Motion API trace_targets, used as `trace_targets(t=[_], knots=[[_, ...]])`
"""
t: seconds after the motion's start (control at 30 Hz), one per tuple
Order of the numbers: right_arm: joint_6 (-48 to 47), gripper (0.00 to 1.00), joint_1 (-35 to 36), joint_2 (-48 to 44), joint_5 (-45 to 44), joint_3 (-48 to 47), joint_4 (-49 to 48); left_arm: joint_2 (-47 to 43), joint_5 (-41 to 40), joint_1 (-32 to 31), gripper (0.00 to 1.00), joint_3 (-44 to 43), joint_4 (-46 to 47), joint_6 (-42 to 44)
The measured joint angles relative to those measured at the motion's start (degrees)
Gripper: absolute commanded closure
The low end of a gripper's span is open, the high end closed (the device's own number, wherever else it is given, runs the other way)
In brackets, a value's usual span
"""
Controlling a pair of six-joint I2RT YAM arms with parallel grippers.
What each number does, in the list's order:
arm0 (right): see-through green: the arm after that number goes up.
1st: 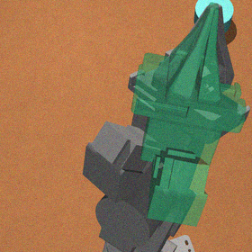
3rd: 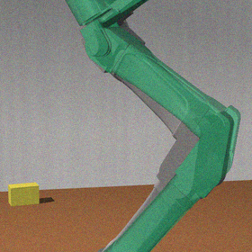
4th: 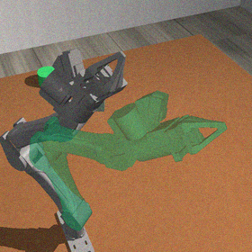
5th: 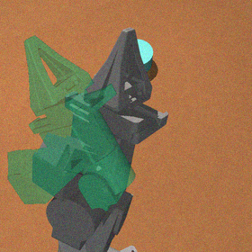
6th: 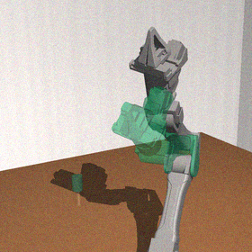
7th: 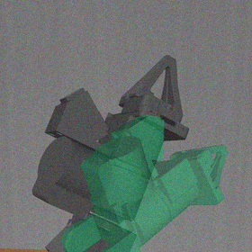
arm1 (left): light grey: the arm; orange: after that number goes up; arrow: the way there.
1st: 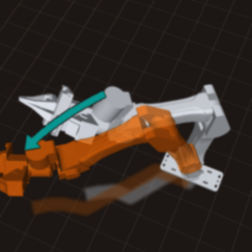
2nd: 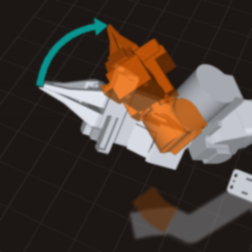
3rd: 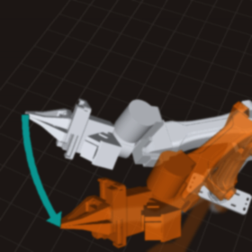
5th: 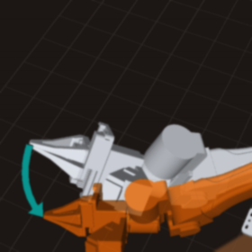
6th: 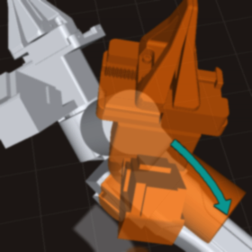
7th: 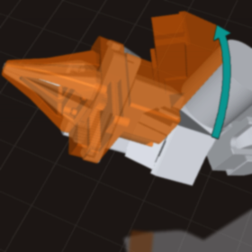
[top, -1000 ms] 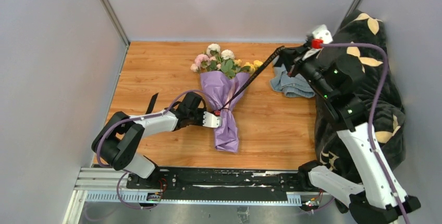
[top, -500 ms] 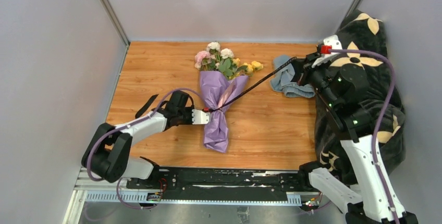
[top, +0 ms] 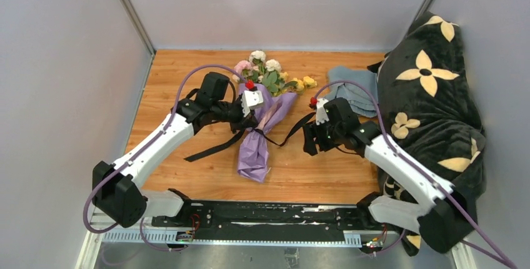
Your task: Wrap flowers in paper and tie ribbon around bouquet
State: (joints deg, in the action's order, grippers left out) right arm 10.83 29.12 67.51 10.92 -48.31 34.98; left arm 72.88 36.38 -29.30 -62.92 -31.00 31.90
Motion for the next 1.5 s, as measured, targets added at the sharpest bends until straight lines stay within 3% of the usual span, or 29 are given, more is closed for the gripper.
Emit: trace_targets(t=[0.1, 0.27, 0.37, 0.47, 0.67, 0.83, 0.97, 1.13, 1.2, 1.3, 1.5], knots=[[-5.44, 0.25, 6.16, -8.92, 2.91, -0.79, -8.04, 1.38, 3.06, -0.46, 1.0, -0.76, -1.64, -4.63], [-13.38, 0.21, 10.36, -17.99, 14.03, 12.33, -40.94, 3.5, 4.79, -0.48, 1.0, -1.84, -3.67, -13.66], [-14.1, 0.2, 10.49, -11.89, 19.41, 22.73, -63.36, 4.22, 4.55, -0.52, 1.0, -1.9, -4.96, -19.56], [-13.16, 0.18, 10.51, -3.56, 21.94, 26.84, -74.71, 3.45, 3.52, -1.29, 1.0, -0.9, -3.85, -24.15], [-9.92, 0.16, 10.73, 3.21, 21.94, 31.3, -96.28, 0.85, 2.56, -3.5, 1.0, 9.33, 16.17, -34.51], [-9.49, 0.16, 11.08, 11.28, 22.29, 30.73, -104.76, 5.22, 2.73, -3.85, 1.0, 10.1, 28.92, -41.29], [-7.56, 0.2, 11.23, 19.87, 23.04, 29.73, -111.75, 6.8, 3.26, -4.24, 1.0, 10.23, 33.44, -43.74], [-3.3, 0.4, 11.8, 30.08, 22.67, 24.87, -118.22, 6.8, 3.72, -5.29, 1.0, 11.93, 37.4, -44.76], [-1.73, 0.43, 11.89, 32.46, 22.1, 23.26, -119.05, 6.84, 3.76, -5.4, 1.0, 12.59, 38.29, -45.05], [-0.79, 0.46, 12.07, 32.87, 21.94, 22.77, -120.02, 7.08, 3.72, -5.4, 1.0, 13.33, 40.3, -46.34], [1.05, 0.67, 12.15, 30.14, 22.82, 25.79, -120.93, 7.39, 3.39, -5.4, 1.0, 14.23, 43.71, -48.83]])
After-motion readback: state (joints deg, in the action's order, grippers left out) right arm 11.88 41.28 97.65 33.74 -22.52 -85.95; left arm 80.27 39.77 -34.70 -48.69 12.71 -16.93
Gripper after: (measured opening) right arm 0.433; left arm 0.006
